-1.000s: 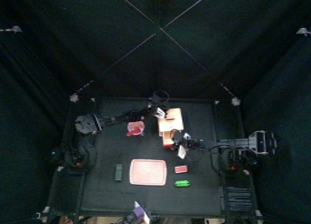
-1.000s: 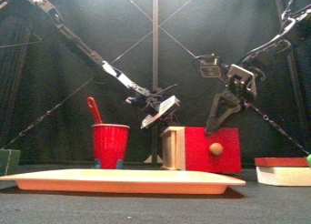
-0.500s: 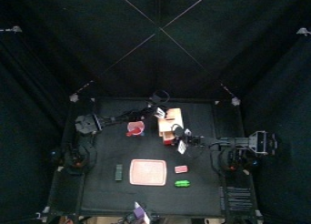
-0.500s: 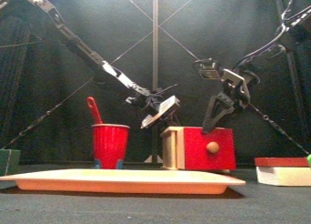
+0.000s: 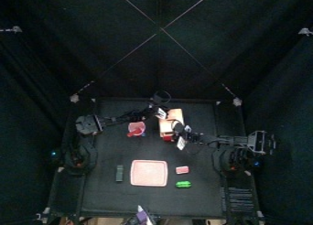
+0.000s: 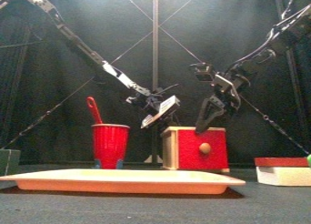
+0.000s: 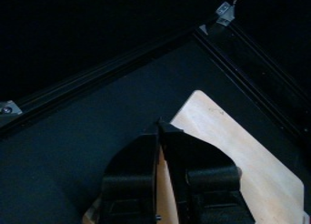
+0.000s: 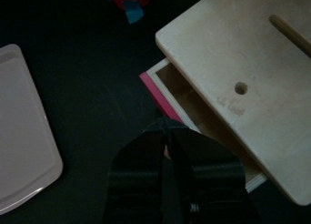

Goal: Close drawer

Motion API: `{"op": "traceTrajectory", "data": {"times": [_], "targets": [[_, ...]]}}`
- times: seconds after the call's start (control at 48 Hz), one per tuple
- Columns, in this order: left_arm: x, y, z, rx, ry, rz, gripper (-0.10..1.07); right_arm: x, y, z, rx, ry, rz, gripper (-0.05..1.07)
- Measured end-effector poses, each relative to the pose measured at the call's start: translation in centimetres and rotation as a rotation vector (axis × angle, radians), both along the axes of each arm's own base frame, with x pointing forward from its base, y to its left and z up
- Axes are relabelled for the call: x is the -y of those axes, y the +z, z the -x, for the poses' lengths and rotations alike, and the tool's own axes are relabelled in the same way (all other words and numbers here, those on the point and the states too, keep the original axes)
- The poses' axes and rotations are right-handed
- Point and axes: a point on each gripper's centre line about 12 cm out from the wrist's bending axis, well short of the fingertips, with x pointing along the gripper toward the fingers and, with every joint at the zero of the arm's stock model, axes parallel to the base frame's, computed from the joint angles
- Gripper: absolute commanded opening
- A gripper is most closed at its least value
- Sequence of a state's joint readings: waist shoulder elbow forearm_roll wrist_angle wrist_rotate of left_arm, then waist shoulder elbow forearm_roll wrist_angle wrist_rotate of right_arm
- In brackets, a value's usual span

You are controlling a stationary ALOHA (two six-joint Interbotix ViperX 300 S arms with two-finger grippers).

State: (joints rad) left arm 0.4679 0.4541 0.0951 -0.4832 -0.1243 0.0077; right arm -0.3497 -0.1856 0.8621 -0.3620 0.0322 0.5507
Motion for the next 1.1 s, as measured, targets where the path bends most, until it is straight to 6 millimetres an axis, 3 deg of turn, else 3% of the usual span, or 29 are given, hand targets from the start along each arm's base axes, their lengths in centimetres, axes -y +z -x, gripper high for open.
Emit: {"op": "traceTrajectory", "data": {"times": [0.604,1.104], "targets": [[0.9,-0.1,-2.1,-0.032,-0.072,-0.005,0.48,1.0,0.2,0.1,0.006,-0.031,-0.001,0.47],[3.7,0.0,-3.5,-0.046,-0.136,0.015,0.48,0.5,-0.1,0.2,0.005,-0.039,-0.027,0.47]]}}
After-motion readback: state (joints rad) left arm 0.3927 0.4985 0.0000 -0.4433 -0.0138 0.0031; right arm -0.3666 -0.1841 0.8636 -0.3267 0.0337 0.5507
